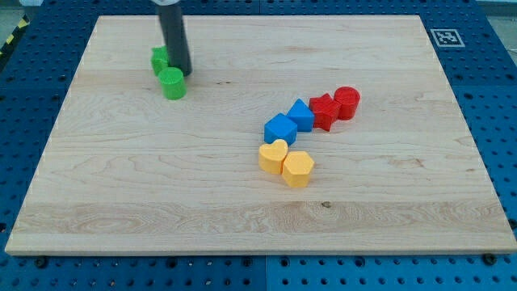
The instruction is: Move green circle closer to yellow hexagon
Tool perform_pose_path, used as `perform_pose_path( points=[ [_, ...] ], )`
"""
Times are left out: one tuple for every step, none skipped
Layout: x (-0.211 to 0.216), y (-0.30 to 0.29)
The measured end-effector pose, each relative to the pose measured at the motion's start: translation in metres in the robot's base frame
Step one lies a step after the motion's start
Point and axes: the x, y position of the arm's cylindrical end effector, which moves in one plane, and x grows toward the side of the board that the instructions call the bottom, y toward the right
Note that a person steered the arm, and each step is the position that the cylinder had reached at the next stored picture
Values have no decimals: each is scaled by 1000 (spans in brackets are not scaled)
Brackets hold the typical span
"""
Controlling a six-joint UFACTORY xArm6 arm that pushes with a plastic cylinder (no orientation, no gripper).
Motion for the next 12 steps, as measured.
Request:
perform_pose_path(
  points=[
    [13, -9],
    [50, -9],
    [79, -7],
    [91, -15],
    [108, -22],
    [124, -10],
    [118, 3],
    [89, 3],
    [103, 17],
    [127, 35],
    [127, 38],
    [129, 36]
  ],
)
